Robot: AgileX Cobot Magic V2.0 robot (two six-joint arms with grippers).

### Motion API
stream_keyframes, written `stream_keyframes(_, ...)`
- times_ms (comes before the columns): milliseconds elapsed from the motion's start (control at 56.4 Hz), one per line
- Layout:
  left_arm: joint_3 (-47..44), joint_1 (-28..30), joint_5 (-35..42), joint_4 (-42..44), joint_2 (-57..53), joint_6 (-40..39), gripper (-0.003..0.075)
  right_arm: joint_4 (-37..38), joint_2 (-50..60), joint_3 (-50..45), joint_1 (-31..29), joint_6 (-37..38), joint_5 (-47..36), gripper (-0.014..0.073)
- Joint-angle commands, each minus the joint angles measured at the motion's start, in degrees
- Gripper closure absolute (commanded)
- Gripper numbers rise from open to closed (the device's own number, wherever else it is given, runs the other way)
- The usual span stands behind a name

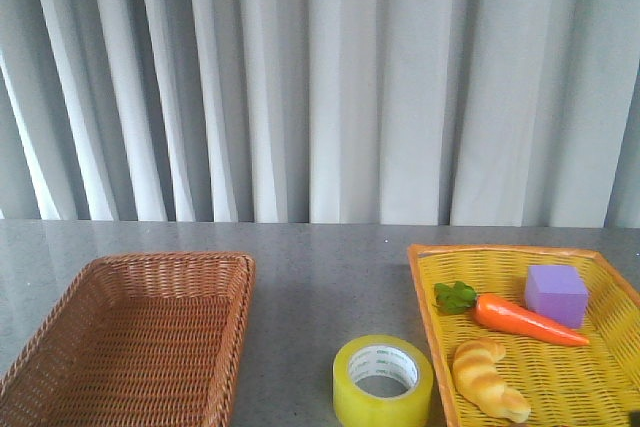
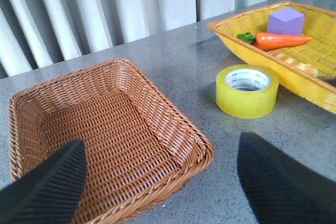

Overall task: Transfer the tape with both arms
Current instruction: 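Reach the left gripper over to the tape roll and grasp it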

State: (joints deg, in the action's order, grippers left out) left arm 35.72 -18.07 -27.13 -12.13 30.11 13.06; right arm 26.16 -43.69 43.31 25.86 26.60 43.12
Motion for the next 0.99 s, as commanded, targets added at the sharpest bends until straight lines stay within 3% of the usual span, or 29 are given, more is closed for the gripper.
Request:
stream_keyframes(0, 2.3, -0.4, 4.8, -1.4, 1.9, 0.1, 0.0144, 2.6, 4.3, -0.7, -0.4, 0.9, -3.4, 0.0267)
stream_keyframes(177, 8.4, -0.4, 1.4, -2.7, 11.0, 3.3, 0.0144, 2.8, 7.6, -1.1, -0.4, 0.9, -3.1, 0.0267)
stream_keyframes(373, 18.3, -0.8, -3.3, -8.9, 24.7, 12.7, 0.0144, 2.8, 7.9, -1.1, -0.4, 0.9, -3.1, 0.0267)
stream_keyframes(550, 28.0, -5.4, -3.6, -13.7, 37.9, 20.4, 0.0144, 2.8, 7.9, -1.1, -0.4, 0.9, -3.1, 0.0267)
stream_keyframes(781, 40.9, -11.1, -5.2, -13.6, 54.2, 21.0, 0.0144, 2.8, 7.9, -1.1, -0.4, 0.9, -3.1, 0.0267)
stream_keyframes(976, 53.2, -12.4, -8.7, -12.5, 66.7, 20.7, 0.0144, 2.8, 7.9, -1.1, -0.4, 0.9, -3.1, 0.0267)
